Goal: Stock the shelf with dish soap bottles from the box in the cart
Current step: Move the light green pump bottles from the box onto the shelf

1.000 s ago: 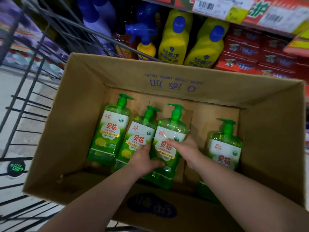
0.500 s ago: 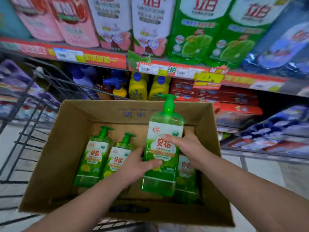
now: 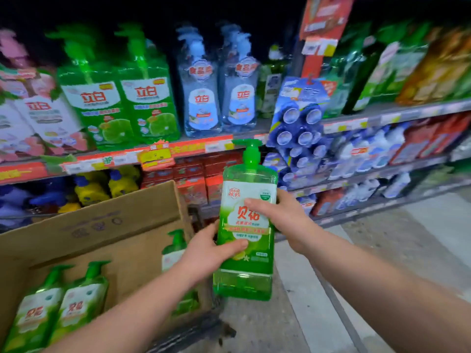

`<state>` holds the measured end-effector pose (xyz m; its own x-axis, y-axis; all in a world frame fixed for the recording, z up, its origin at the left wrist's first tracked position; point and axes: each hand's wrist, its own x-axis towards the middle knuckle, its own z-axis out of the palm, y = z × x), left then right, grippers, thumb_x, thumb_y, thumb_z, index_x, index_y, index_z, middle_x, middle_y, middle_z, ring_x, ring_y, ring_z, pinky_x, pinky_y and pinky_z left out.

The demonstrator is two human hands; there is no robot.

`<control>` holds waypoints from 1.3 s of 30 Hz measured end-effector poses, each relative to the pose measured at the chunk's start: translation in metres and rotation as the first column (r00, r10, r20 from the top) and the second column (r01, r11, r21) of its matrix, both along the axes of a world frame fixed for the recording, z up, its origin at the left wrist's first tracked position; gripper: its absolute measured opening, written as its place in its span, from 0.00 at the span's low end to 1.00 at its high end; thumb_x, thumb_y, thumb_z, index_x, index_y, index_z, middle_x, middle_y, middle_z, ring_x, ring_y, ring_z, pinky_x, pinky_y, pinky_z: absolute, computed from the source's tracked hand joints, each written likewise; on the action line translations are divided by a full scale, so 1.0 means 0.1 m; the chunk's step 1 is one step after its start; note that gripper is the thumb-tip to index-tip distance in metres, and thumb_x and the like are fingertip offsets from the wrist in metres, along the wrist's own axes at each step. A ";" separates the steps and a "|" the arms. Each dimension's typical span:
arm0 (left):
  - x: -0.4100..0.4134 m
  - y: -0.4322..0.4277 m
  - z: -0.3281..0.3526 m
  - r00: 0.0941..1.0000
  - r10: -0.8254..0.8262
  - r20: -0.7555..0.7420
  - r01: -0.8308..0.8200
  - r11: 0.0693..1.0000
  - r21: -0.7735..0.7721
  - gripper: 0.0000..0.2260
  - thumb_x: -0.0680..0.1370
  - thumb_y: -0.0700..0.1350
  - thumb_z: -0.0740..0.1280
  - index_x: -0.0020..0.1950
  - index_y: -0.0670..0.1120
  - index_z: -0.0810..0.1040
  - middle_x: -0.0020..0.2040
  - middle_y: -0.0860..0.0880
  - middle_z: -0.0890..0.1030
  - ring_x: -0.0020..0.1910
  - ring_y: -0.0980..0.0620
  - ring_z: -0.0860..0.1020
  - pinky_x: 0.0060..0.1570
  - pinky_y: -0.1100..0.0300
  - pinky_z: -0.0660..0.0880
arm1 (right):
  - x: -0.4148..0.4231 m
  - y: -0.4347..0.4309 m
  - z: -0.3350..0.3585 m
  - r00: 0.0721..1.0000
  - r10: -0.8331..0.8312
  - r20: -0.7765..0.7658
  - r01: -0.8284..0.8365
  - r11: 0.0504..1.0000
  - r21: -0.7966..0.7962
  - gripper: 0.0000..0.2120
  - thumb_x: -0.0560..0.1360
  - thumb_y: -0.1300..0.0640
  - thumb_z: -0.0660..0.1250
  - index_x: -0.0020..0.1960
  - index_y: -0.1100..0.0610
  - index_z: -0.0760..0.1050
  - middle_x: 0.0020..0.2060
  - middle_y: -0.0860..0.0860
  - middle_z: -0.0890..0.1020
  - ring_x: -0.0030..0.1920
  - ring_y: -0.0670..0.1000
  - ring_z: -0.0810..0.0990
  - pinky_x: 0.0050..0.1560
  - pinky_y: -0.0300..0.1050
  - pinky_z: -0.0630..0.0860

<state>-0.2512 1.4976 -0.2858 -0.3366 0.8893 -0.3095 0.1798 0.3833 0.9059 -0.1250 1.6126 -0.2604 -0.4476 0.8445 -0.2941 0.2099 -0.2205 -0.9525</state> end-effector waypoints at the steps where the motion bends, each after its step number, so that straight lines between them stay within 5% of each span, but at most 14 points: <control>1: 0.24 0.10 0.02 0.999 -0.036 -0.019 0.037 0.999 0.014 0.11 0.69 0.45 0.76 0.46 0.55 0.77 0.50 0.49 0.84 0.48 0.52 0.82 0.55 0.55 0.77 | 0.28 0.06 0.03 1.000 -0.031 -0.004 0.031 0.999 0.008 0.17 0.68 0.58 0.76 0.56 0.59 0.79 0.49 0.54 0.85 0.46 0.51 0.85 0.46 0.44 0.82; 6: 1.42 0.59 0.12 0.971 -0.241 -0.003 0.240 0.969 0.065 0.19 0.60 0.56 0.77 0.46 0.53 0.79 0.50 0.50 0.84 0.44 0.60 0.82 0.52 0.59 0.79 | 1.64 0.27 0.22 0.979 -0.205 -0.020 0.205 0.978 0.033 0.15 0.69 0.61 0.75 0.54 0.60 0.79 0.45 0.54 0.86 0.37 0.46 0.84 0.35 0.37 0.80; 9: 2.02 0.85 0.17 0.939 -0.340 0.056 0.334 0.938 0.097 0.21 0.57 0.57 0.75 0.46 0.52 0.80 0.50 0.49 0.85 0.44 0.58 0.83 0.53 0.57 0.79 | 2.29 0.39 0.30 0.959 -0.282 -0.021 0.283 0.958 0.054 0.14 0.70 0.62 0.74 0.54 0.61 0.79 0.46 0.57 0.86 0.39 0.49 0.85 0.39 0.41 0.81; 16: 2.89 1.58 0.22 0.876 -0.475 0.082 0.464 0.877 0.127 0.16 0.64 0.48 0.77 0.49 0.49 0.80 0.49 0.48 0.85 0.46 0.52 0.83 0.54 0.53 0.79 | 3.26 0.82 0.33 0.879 -0.473 -0.050 0.476 0.877 0.068 0.17 0.69 0.60 0.75 0.57 0.61 0.78 0.48 0.56 0.85 0.47 0.54 0.85 0.47 0.48 0.82; 26: 3.61 3.27 0.26 0.810 -0.583 0.058 0.565 0.804 0.188 0.09 0.71 0.41 0.74 0.46 0.51 0.78 0.41 0.58 0.82 0.34 0.68 0.80 0.37 0.73 0.75 | 3.98 2.26 0.46 0.819 -0.570 -0.068 0.574 0.809 0.122 0.08 0.70 0.64 0.73 0.49 0.58 0.80 0.39 0.53 0.86 0.37 0.49 0.85 0.37 0.42 0.82; 30: 3.64 4.02 0.41 0.800 -0.600 0.031 0.583 0.788 0.197 0.10 0.70 0.43 0.75 0.49 0.51 0.79 0.43 0.55 0.85 0.39 0.62 0.82 0.42 0.66 0.79 | 4.04 2.94 0.63 0.822 -0.562 -0.088 0.569 0.808 0.153 0.09 0.70 0.62 0.74 0.49 0.57 0.78 0.40 0.52 0.86 0.38 0.49 0.86 0.37 0.42 0.82; 35: 3.66 4.72 0.48 0.827 -0.563 0.002 0.549 0.808 0.214 0.11 0.70 0.41 0.74 0.47 0.52 0.77 0.44 0.56 0.83 0.35 0.66 0.81 0.38 0.72 0.76 | 4.06 3.68 0.70 0.835 -0.542 -0.096 0.550 0.819 0.164 0.13 0.70 0.62 0.74 0.53 0.59 0.78 0.41 0.52 0.86 0.39 0.50 0.86 0.37 0.42 0.82; 39: 3.60 5.17 0.53 0.888 -0.460 -0.026 0.454 0.864 0.218 0.16 0.63 0.51 0.78 0.47 0.53 0.77 0.46 0.53 0.84 0.45 0.54 0.83 0.52 0.54 0.79 | 3.99 4.32 0.76 0.895 -0.443 -0.059 0.445 0.870 0.214 0.16 0.70 0.61 0.75 0.56 0.60 0.77 0.46 0.54 0.86 0.43 0.51 0.86 0.41 0.43 0.82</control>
<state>0.1087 2.0150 -0.2328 0.1288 0.9867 -0.0990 0.2633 0.0623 0.9627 0.2736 2.0442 -0.1843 -0.0122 0.9968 -0.0794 0.1309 -0.0771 -0.9884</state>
